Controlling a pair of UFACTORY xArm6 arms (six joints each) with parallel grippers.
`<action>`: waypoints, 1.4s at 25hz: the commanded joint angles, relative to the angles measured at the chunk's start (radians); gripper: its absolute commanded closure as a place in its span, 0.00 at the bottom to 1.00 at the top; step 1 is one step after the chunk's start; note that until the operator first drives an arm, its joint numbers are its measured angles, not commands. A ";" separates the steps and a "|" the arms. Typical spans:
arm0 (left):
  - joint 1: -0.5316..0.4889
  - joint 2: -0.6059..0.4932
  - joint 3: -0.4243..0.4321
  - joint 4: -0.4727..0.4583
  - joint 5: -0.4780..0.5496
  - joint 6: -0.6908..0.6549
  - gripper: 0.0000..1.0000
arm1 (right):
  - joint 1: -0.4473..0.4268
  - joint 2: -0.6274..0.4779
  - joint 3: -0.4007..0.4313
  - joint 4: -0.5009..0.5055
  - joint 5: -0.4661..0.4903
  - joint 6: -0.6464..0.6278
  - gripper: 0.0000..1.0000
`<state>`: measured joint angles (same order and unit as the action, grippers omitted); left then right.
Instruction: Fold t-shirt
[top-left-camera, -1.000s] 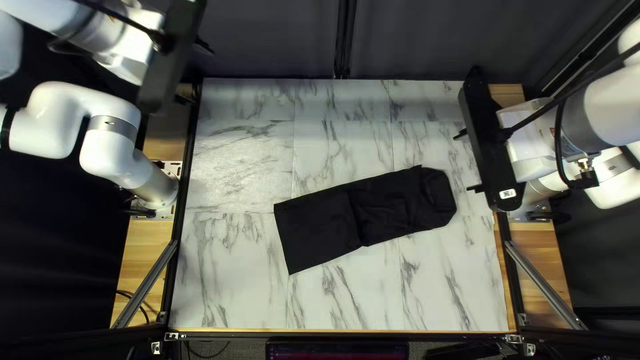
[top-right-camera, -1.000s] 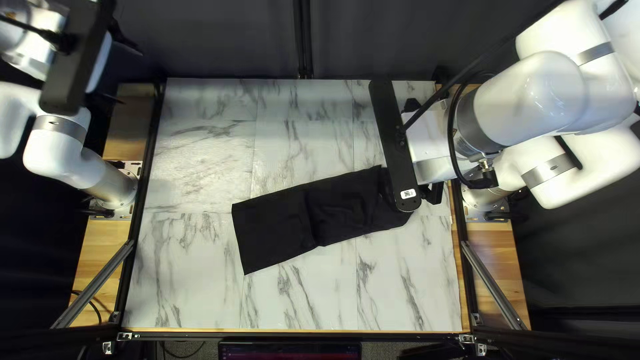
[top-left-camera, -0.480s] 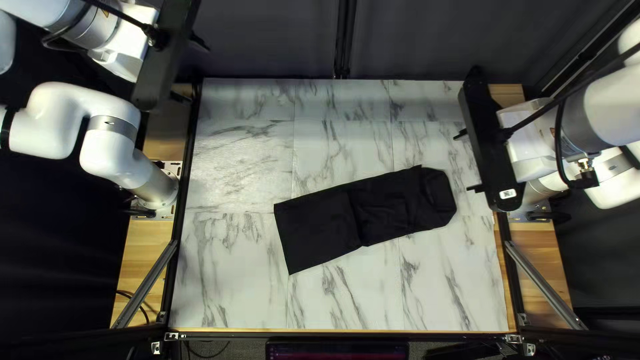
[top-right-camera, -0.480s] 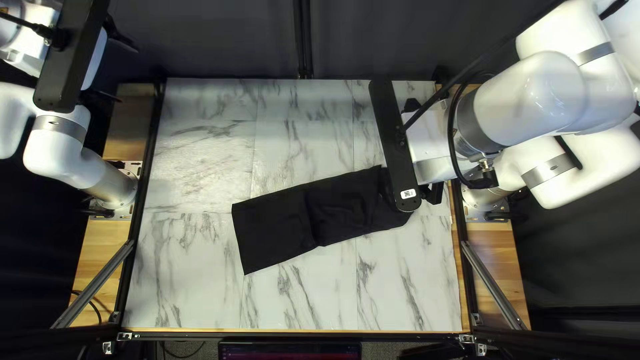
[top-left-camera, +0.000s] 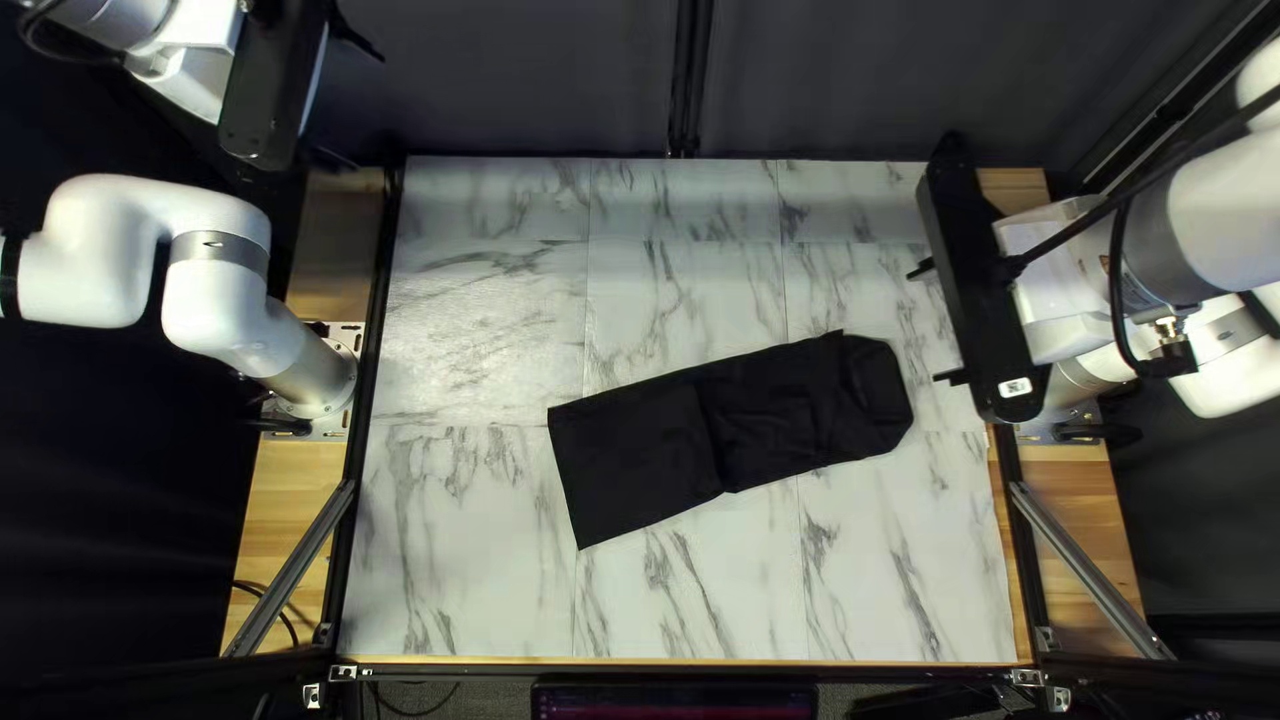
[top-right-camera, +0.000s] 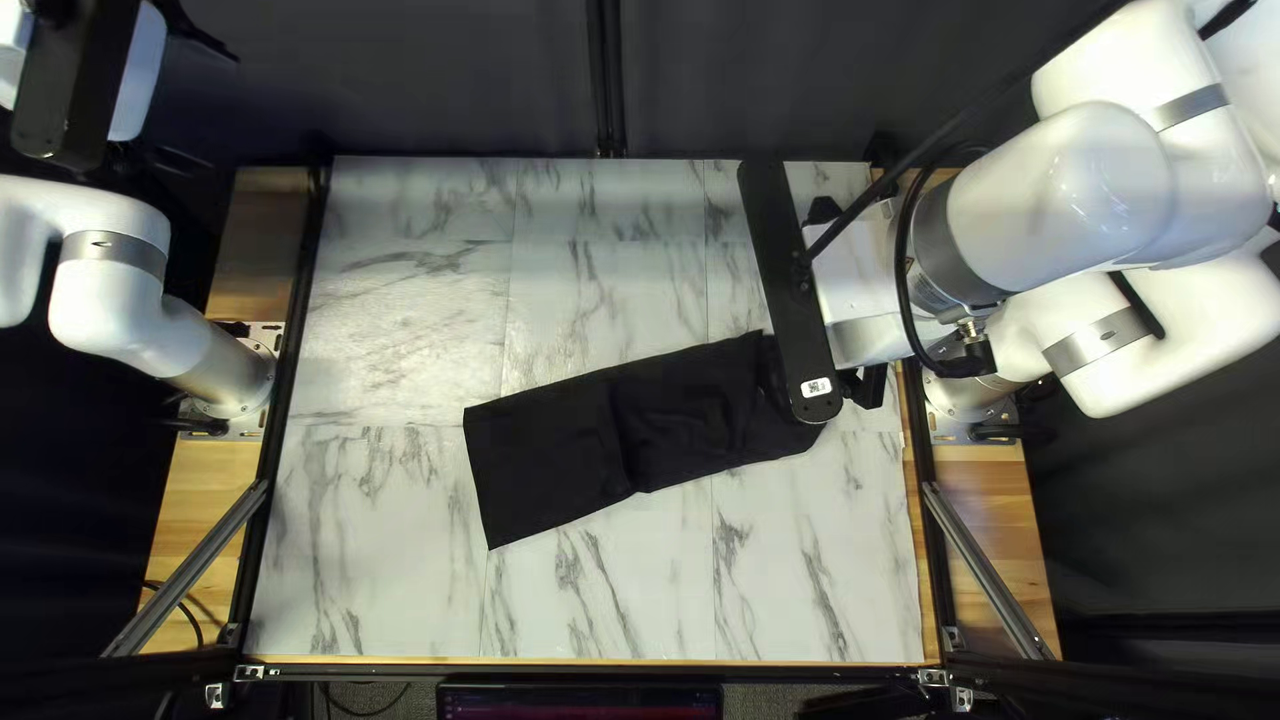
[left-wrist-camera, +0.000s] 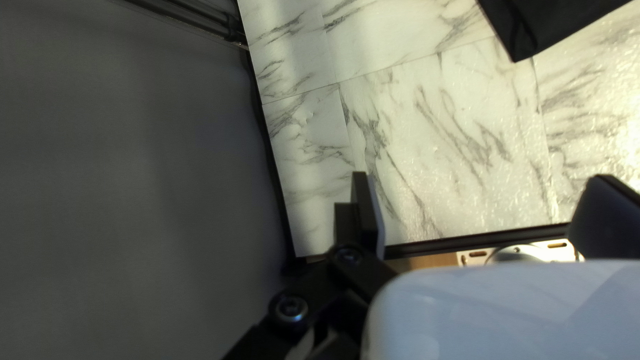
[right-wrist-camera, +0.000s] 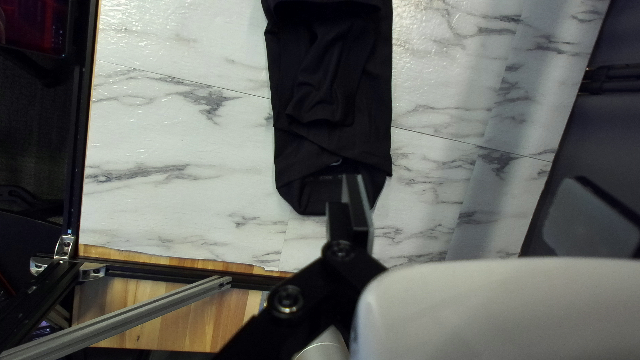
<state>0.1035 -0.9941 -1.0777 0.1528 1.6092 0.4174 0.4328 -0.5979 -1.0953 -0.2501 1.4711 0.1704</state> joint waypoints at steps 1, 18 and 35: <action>0.000 0.000 0.000 0.000 0.000 -0.001 0.00 | 0.000 0.000 0.000 0.000 0.000 0.000 0.00; 0.000 0.000 0.000 0.000 0.000 -0.001 0.00 | -0.026 0.087 0.029 0.011 -0.047 0.025 0.00; 0.000 0.000 0.000 0.000 0.000 -0.001 0.00 | 0.074 0.237 0.659 0.066 -0.645 0.228 0.00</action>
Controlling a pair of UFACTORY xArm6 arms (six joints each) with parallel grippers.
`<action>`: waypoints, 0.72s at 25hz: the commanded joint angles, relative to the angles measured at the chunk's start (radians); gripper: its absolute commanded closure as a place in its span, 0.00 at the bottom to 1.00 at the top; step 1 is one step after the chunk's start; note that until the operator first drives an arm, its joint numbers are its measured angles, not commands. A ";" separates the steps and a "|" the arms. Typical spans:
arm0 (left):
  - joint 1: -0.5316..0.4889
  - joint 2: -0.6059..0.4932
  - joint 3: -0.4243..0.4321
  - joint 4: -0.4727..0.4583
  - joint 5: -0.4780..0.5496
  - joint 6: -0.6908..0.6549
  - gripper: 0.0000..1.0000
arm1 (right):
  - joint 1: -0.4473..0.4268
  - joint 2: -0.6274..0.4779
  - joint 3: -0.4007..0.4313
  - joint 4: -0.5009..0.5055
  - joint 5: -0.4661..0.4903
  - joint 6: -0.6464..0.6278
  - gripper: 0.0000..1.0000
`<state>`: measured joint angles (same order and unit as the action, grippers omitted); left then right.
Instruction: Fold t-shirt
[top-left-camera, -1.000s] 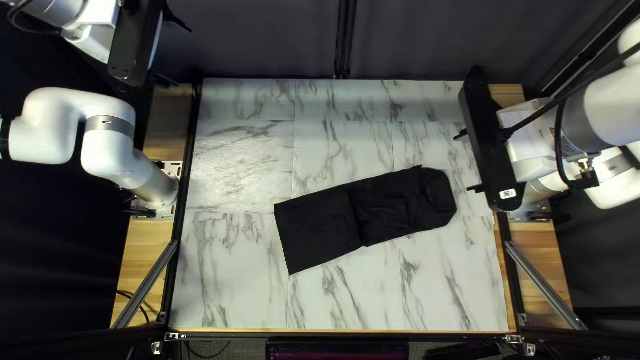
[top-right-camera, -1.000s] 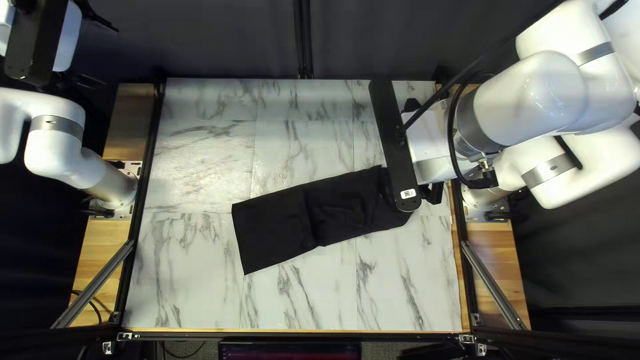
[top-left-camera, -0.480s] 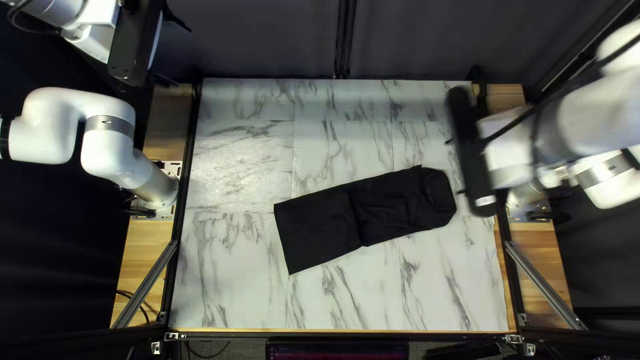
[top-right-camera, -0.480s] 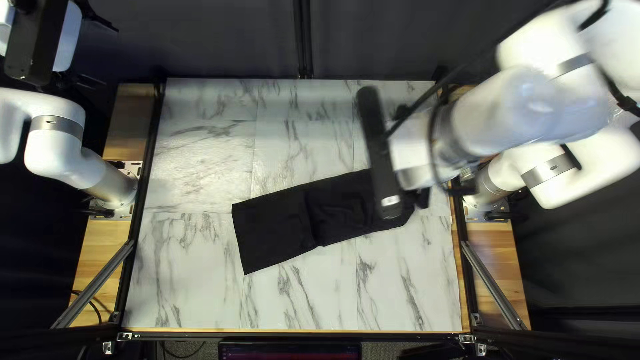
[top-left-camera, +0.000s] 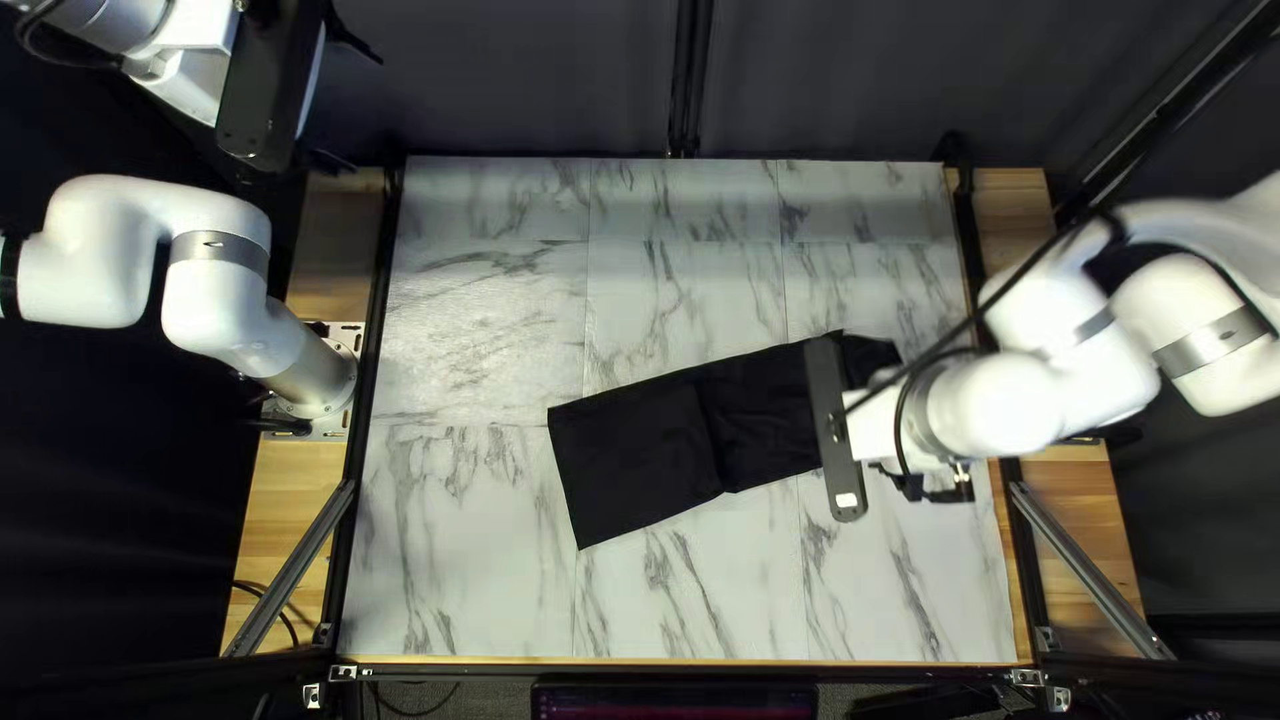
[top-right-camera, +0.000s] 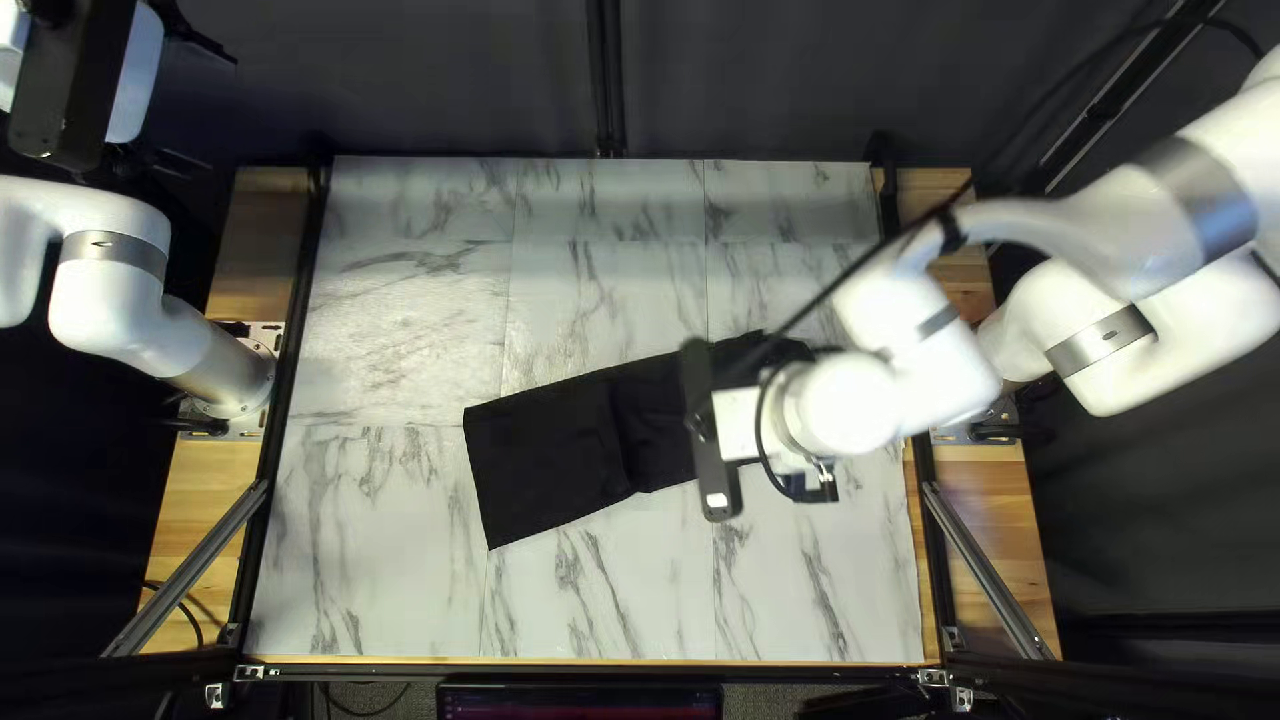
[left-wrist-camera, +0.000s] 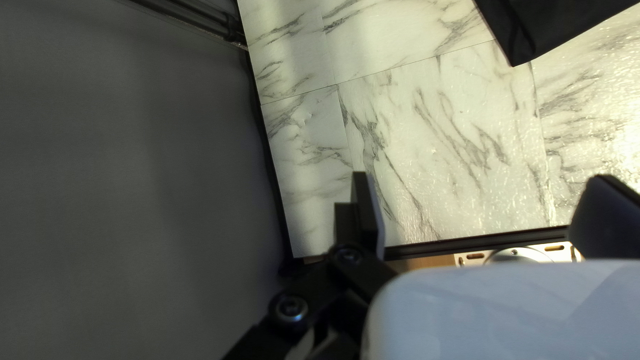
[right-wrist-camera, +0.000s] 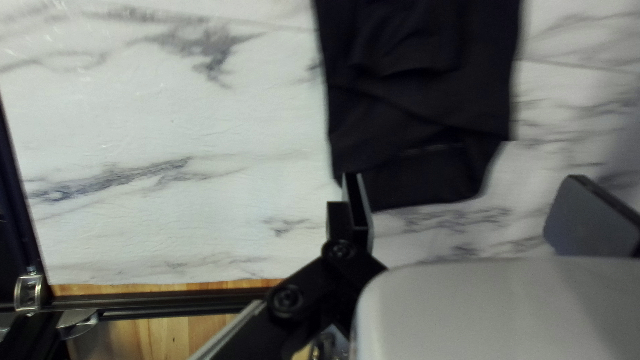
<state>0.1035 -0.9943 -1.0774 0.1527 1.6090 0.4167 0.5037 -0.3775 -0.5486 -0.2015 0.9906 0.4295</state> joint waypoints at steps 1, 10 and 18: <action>0.000 0.000 0.000 0.000 0.000 0.000 0.00 | 0.003 0.017 0.112 0.017 -0.165 -0.031 0.00; 0.000 0.000 0.000 0.000 0.000 0.000 0.00 | -0.010 0.005 0.133 0.017 -0.168 -0.069 0.00; 0.000 0.000 0.000 0.000 0.000 0.000 0.00 | -0.063 -0.093 0.341 0.051 -0.251 -0.170 0.00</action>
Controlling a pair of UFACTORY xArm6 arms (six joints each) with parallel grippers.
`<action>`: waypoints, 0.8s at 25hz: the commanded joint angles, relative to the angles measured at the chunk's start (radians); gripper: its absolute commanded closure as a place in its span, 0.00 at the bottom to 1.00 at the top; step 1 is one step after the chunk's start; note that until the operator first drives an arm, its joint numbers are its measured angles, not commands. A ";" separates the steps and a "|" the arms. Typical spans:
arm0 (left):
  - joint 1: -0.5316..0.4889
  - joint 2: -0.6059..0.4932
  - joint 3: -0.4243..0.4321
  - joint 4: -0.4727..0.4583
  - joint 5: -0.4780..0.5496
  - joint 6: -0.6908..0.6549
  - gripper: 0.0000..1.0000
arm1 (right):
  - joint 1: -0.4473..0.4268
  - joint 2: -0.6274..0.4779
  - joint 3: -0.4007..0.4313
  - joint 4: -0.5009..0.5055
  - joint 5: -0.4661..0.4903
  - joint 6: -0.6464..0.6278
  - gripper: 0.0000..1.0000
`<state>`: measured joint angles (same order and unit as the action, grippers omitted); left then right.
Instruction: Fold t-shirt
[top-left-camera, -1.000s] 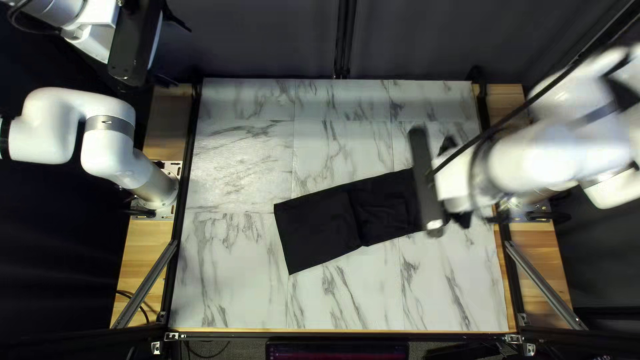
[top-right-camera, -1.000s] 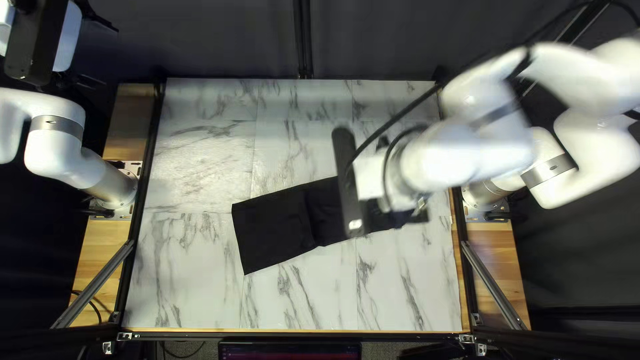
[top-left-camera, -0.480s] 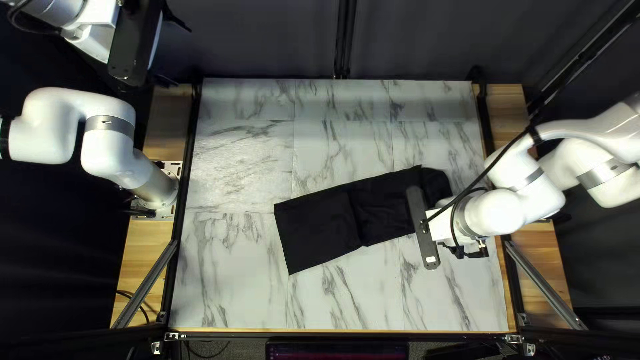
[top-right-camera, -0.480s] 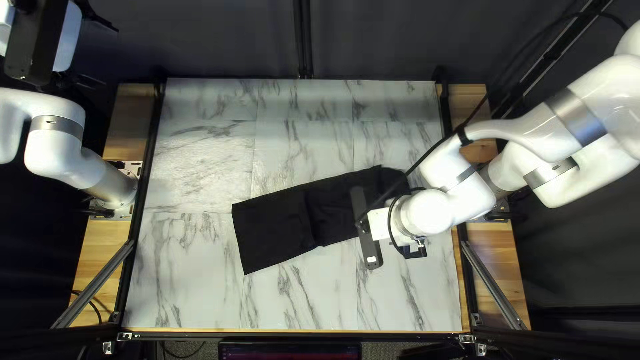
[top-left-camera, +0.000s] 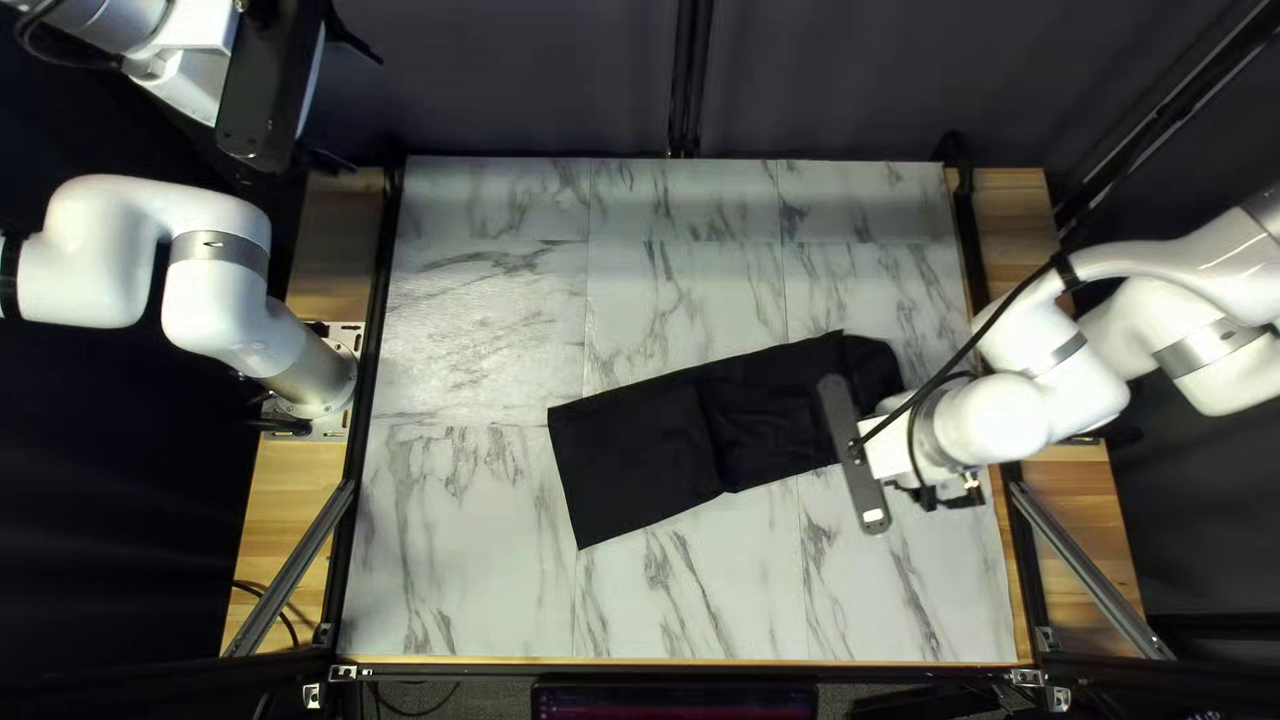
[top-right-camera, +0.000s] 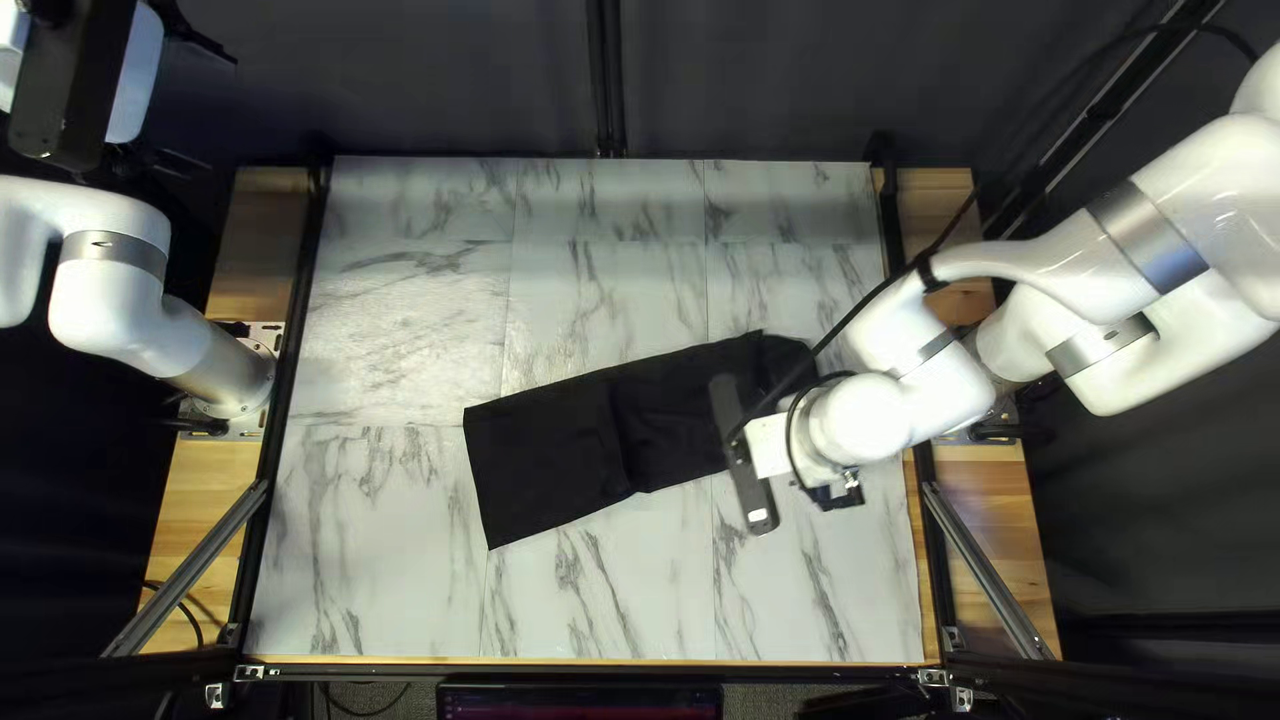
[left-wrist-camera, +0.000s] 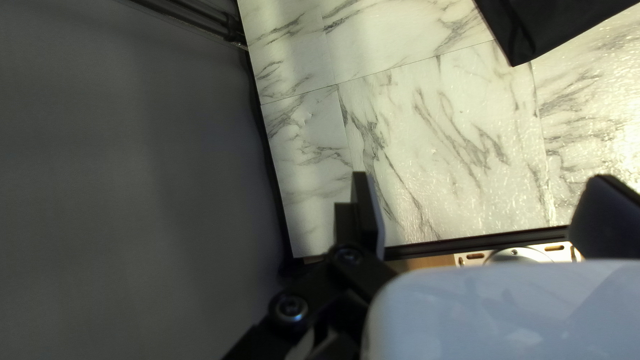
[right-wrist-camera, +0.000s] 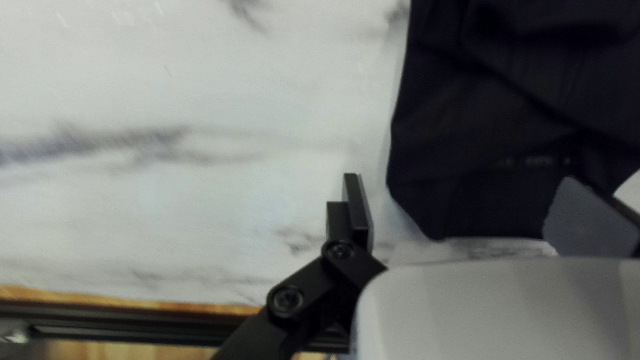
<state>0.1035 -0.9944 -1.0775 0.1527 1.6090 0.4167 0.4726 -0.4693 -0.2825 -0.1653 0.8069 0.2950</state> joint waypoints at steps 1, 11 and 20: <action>0.000 0.000 0.000 0.000 0.000 0.000 0.00 | -0.046 0.010 0.103 0.021 -0.104 -0.047 0.00; 0.000 0.000 0.000 0.000 0.000 0.000 0.00 | -0.081 0.087 0.145 0.053 -0.219 -0.077 0.14; 0.000 0.000 0.000 0.000 0.000 0.000 0.00 | -0.106 0.115 0.130 0.039 -0.236 -0.093 1.00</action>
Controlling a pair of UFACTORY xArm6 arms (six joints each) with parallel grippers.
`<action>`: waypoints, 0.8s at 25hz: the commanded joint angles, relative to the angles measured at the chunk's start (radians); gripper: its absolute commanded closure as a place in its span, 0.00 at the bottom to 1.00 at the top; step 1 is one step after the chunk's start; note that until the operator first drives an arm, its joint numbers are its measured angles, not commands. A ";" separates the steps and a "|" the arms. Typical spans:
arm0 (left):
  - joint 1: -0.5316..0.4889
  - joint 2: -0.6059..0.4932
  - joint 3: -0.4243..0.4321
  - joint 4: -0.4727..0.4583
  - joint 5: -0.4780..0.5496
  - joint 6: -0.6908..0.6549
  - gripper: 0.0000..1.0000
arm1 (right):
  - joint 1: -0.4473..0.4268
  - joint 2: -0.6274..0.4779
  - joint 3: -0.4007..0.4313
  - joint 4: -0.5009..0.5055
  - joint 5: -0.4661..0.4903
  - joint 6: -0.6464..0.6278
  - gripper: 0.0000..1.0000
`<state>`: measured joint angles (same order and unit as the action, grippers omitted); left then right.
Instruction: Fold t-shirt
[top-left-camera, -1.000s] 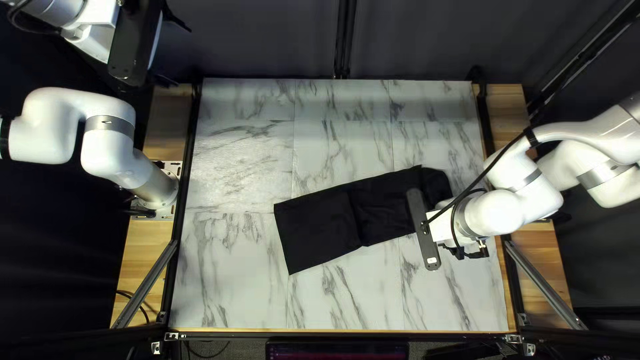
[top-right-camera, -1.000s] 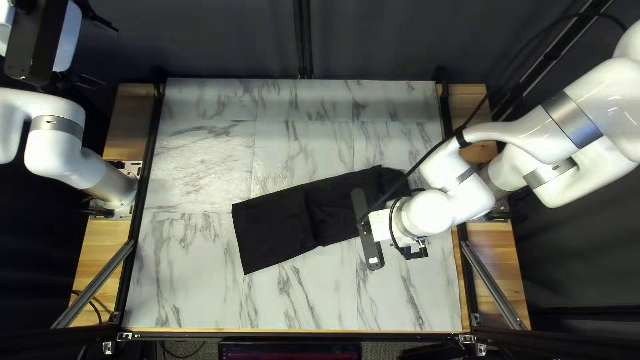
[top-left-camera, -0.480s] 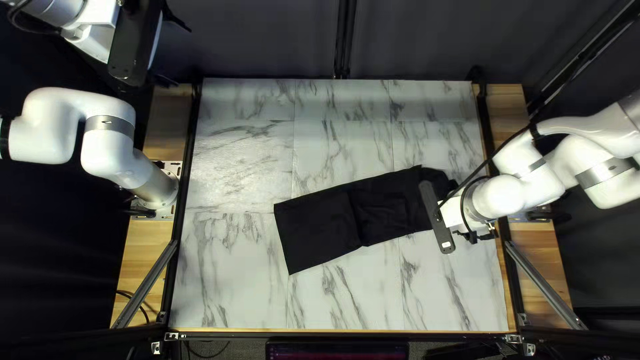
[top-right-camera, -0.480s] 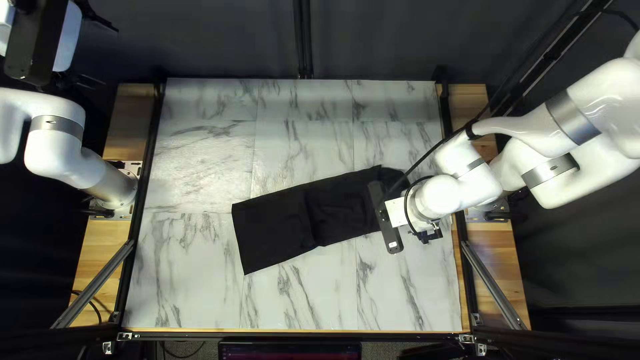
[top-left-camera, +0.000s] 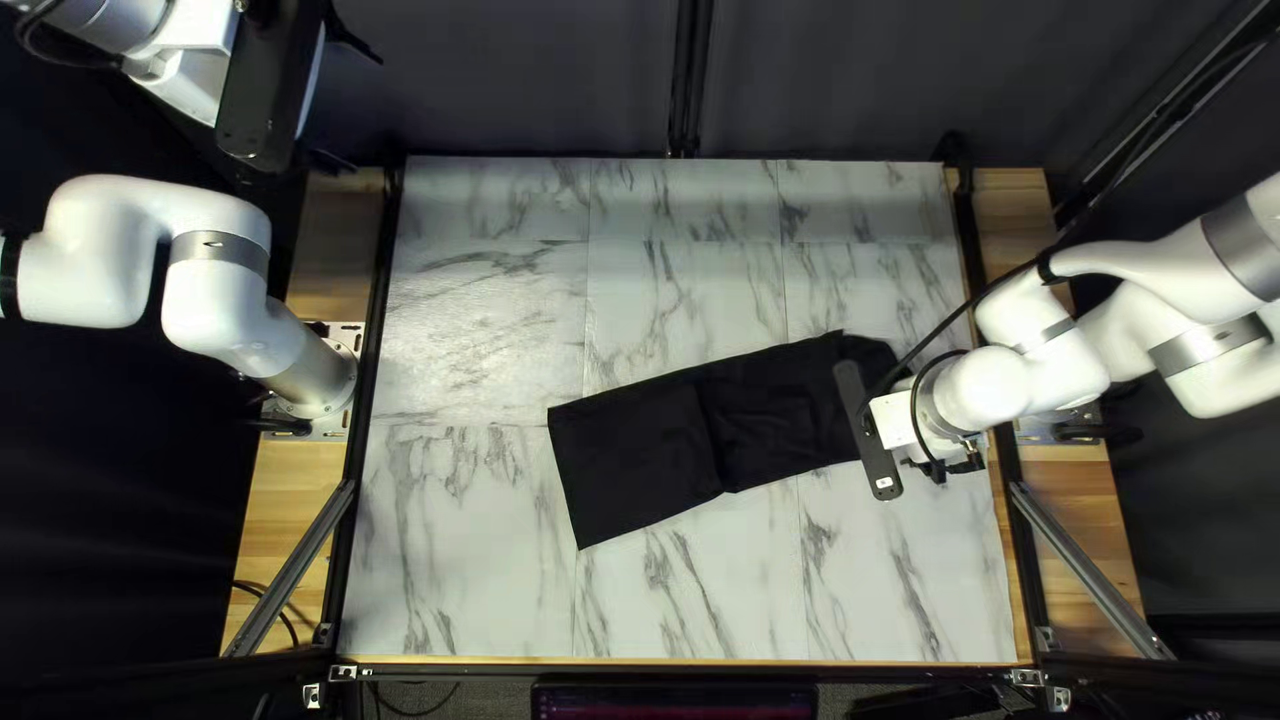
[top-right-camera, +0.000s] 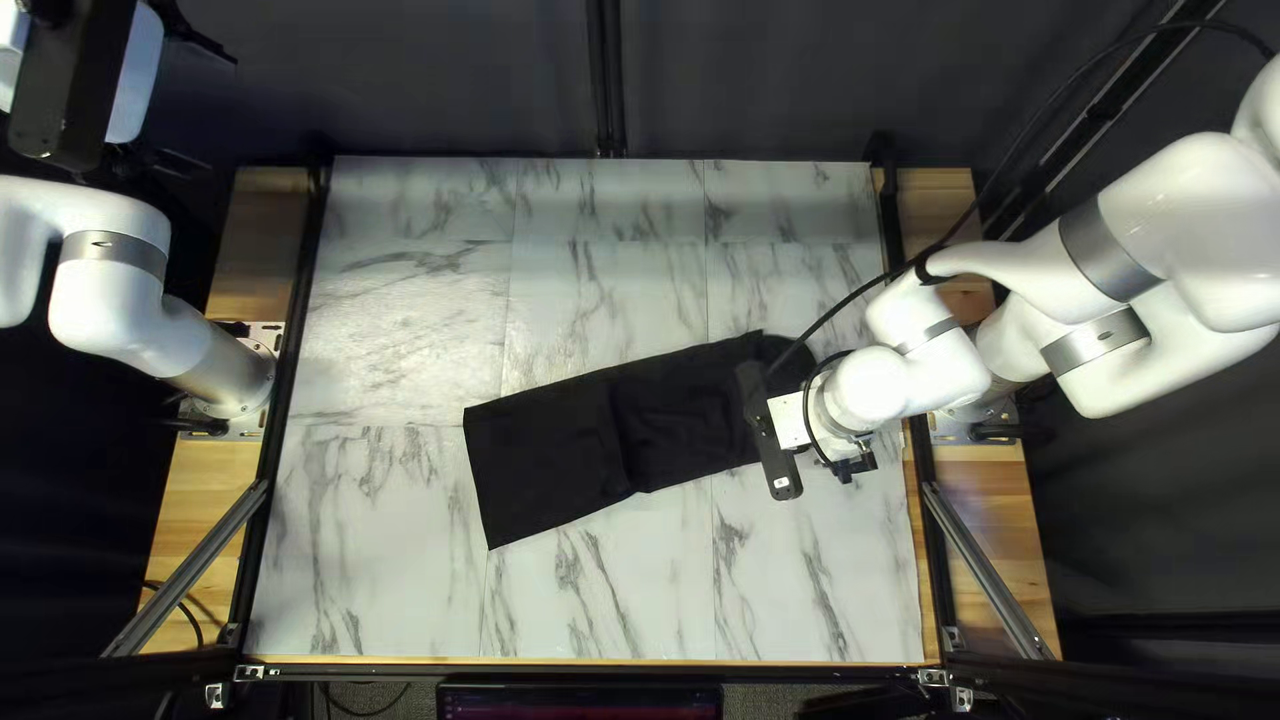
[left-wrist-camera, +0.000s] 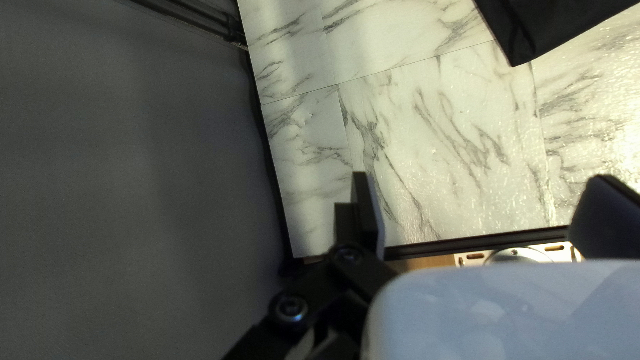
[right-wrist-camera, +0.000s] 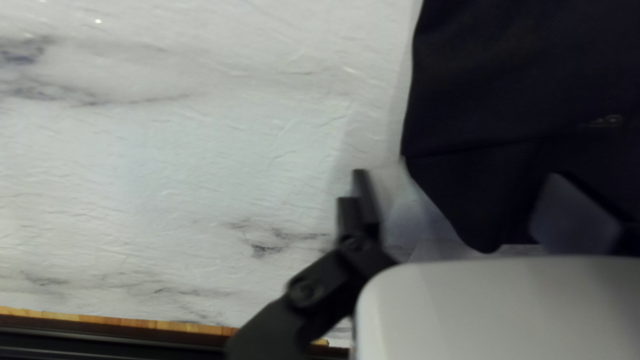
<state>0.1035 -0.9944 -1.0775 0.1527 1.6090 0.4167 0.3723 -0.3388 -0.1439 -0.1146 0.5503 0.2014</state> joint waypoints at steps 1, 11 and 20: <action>0.000 0.000 0.000 0.000 0.000 0.000 0.00 | -0.007 -0.026 -0.019 -0.020 0.041 0.006 1.00; 0.000 0.000 0.000 0.000 0.000 0.000 0.00 | -0.006 -0.070 -0.252 -0.111 0.339 0.009 1.00; 0.000 0.000 0.000 0.000 0.000 0.000 0.00 | -0.003 0.106 -0.500 -0.183 0.419 -0.038 1.00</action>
<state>0.1035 -0.9944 -1.0775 0.1527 1.6090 0.4167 0.3618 -0.2812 -0.5823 -0.2766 0.9506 0.1731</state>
